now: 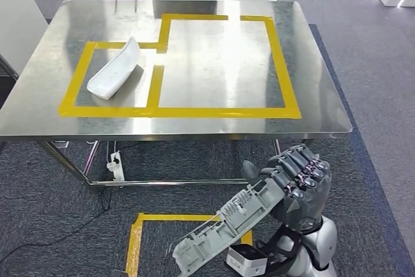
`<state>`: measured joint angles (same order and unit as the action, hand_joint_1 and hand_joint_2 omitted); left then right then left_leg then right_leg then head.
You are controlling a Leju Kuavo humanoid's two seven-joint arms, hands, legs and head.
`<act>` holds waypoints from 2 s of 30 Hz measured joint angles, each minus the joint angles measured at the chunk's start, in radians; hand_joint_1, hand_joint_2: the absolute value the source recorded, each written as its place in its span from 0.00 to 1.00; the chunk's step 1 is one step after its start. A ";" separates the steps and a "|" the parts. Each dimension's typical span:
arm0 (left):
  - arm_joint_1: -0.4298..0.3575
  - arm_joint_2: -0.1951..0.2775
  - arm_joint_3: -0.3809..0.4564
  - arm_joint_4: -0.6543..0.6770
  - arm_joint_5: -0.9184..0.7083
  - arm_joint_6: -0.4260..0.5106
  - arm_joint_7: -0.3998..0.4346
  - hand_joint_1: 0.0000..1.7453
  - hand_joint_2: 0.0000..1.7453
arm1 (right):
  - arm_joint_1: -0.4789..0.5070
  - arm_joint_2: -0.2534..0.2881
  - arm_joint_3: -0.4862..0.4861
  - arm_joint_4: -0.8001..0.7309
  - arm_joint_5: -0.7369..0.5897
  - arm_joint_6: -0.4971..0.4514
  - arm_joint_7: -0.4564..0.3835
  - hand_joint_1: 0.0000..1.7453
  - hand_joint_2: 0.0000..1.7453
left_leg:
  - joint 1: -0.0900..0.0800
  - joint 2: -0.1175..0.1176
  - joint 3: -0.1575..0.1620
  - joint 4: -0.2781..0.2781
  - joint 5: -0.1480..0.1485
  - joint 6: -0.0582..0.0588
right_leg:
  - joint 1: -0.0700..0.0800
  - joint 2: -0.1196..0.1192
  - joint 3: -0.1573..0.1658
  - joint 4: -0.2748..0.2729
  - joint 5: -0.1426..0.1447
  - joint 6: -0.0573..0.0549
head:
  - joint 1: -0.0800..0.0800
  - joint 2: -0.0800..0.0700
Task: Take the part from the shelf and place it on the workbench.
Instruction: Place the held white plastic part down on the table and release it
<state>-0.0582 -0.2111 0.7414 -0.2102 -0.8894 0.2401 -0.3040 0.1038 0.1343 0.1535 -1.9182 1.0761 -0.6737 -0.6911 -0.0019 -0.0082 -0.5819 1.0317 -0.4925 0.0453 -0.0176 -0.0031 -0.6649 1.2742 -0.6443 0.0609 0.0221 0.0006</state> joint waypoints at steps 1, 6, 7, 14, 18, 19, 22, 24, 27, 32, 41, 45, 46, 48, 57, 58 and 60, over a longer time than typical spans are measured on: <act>0.001 0.000 0.000 0.000 -0.003 0.000 0.002 0.00 1.00 | -0.003 -0.002 -0.003 0.001 0.008 0.000 0.000 1.00 1.00 | -0.002 0.000 0.009 0.000 -0.007 0.001 | 0.000 0.000 -0.021 0.011 0.008 -0.001 | 0.001 0.000; 0.000 -0.001 0.001 0.001 -0.018 -0.005 0.007 0.00 1.00 | -0.055 -0.027 -0.028 0.008 0.003 0.000 0.009 1.00 1.00 | -0.005 -0.003 0.055 -0.001 -0.046 -0.009 | 0.012 0.001 0.028 -0.219 0.167 -0.024 | -0.005 0.000; 0.000 -0.001 0.002 0.001 -0.022 -0.007 0.008 0.00 1.00 | -0.074 -0.041 -0.031 0.012 -0.006 0.000 0.024 1.00 1.00 | -0.005 -0.002 0.055 -0.001 -0.048 -0.014 | 0.014 0.002 0.031 -0.231 0.164 -0.030 | -0.008 0.000; -0.008 -0.001 0.002 0.001 -0.047 -0.016 0.010 0.00 1.00 | -0.341 -0.250 0.019 0.066 -0.073 0.008 0.296 1.00 1.00 | 0.002 0.001 -0.071 0.224 -0.102 -0.046 | 0.003 0.003 0.088 -0.255 0.151 -0.055 | -0.014 0.000; -0.003 0.001 0.002 0.001 -0.052 -0.018 0.011 0.00 1.00 | -0.401 -0.322 0.053 0.086 -0.073 0.008 0.323 1.00 1.00 | 0.006 0.001 -0.131 0.219 -0.085 -0.048 | 0.003 0.003 0.138 -0.255 0.114 -0.049 | -0.014 0.000; -0.002 0.001 0.002 0.001 -0.053 -0.018 0.011 0.00 1.00 | -0.408 -0.332 0.060 0.090 -0.071 0.008 0.325 1.00 1.00 | 0.005 0.002 -0.118 0.155 -0.031 -0.044 | 0.003 0.003 0.147 -0.256 0.103 -0.046 | -0.014 0.000; 0.000 0.002 0.002 0.001 -0.059 -0.020 0.011 0.00 1.00 | -0.445 -0.360 0.078 0.105 -0.095 0.022 0.346 1.00 1.00 | -0.005 0.004 -0.096 0.034 0.061 -0.027 | 0.004 0.004 0.171 -0.259 0.078 -0.029 | -0.012 0.000; 0.000 0.002 0.002 0.001 -0.069 -0.022 0.011 0.00 1.00 | -0.506 -0.378 0.089 0.122 -0.150 0.068 0.372 1.00 1.00 | -0.010 0.006 -0.089 0.020 0.060 -0.014 | 0.002 0.007 0.179 -0.260 0.081 -0.015 | -0.010 0.000; -0.006 0.002 0.000 0.002 -0.086 -0.026 0.011 0.00 1.00 | -0.669 -0.392 0.104 0.182 -0.244 0.190 0.404 1.00 1.00 | -0.006 0.006 -0.060 0.000 0.059 0.001 | -0.001 0.006 0.134 -0.182 0.070 -0.005 | -0.007 0.000; -0.019 -0.001 -0.013 0.002 -0.127 -0.043 0.026 0.00 1.00 | -0.989 -0.380 0.153 0.378 -0.276 0.337 0.469 1.00 1.00 | -0.006 0.000 -0.043 -0.003 0.041 0.011 | -0.001 0.006 -0.038 0.004 -0.004 -0.004 | -0.002 0.000; -0.035 -0.008 -0.038 0.002 -0.151 -0.054 0.040 0.00 1.00 | -1.264 -0.310 0.224 0.625 -0.266 0.383 0.525 1.00 1.00 | -0.002 -0.012 -0.028 0.015 0.004 -0.032 | 0.007 0.002 0.024 -0.258 0.198 -0.039 | -0.002 0.000; -0.040 -0.008 -0.042 0.002 -0.158 -0.055 0.040 0.00 1.00 | -1.285 -0.296 0.237 0.668 -0.262 0.394 0.537 1.00 1.00 | 0.010 0.002 -0.125 0.218 -0.077 -0.066 | 0.001 0.001 0.054 -0.264 0.185 -0.053 | -0.005 0.000; -0.040 -0.008 -0.044 0.002 -0.162 -0.055 0.042 0.00 1.00 | -1.296 -0.289 0.243 0.685 -0.253 0.407 0.550 1.00 1.00 | 0.013 0.003 -0.151 0.257 -0.086 -0.069 | 0.001 0.002 0.058 -0.264 0.182 -0.054 | -0.006 0.000; -0.044 -0.007 -0.050 0.002 -0.173 -0.057 0.048 0.00 1.00 | -1.346 -0.259 0.260 0.748 -0.216 0.441 0.589 1.00 1.00 | 0.012 0.003 -0.159 0.230 -0.043 -0.063 | 0.001 0.008 0.060 -0.263 0.178 -0.055 | -0.006 0.000; -0.086 -0.018 -0.098 0.002 -0.250 -0.086 0.078 0.00 1.00 | -1.576 -0.053 0.383 1.211 0.076 0.411 0.756 1.00 1.00 | 0.001 0.008 -0.051 -0.046 0.084 -0.019 | 0.002 0.013 0.044 -0.242 0.148 -0.027 | -0.007 0.000; -0.092 -0.024 -0.107 0.002 -0.259 -0.092 0.080 0.00 1.00 | -1.586 -0.034 0.396 1.255 0.111 0.389 0.782 1.00 1.00 | 0.004 0.009 -0.048 -0.052 0.086 -0.017 | 0.003 0.012 0.024 -0.199 0.124 -0.025 | -0.006 0.000; -0.104 -0.035 -0.121 0.002 -0.264 -0.099 0.082 0.00 1.00 | -1.595 -0.005 0.436 1.342 0.206 0.372 0.831 1.00 1.00 | 0.006 0.009 -0.044 -0.052 0.085 -0.014 | 0.004 0.012 -0.037 -0.073 0.077 -0.019 | -0.005 0.000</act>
<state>-0.1618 -0.2464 0.6206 -0.2087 -1.1531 0.1410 -0.2220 -1.4910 0.1293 0.5899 -0.5762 1.2825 -0.3014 0.1398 0.0039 0.0012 -0.6261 0.9798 -0.4079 0.0318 -0.0139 0.0087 -0.7019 1.2011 -0.5670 0.0417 0.0172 0.0005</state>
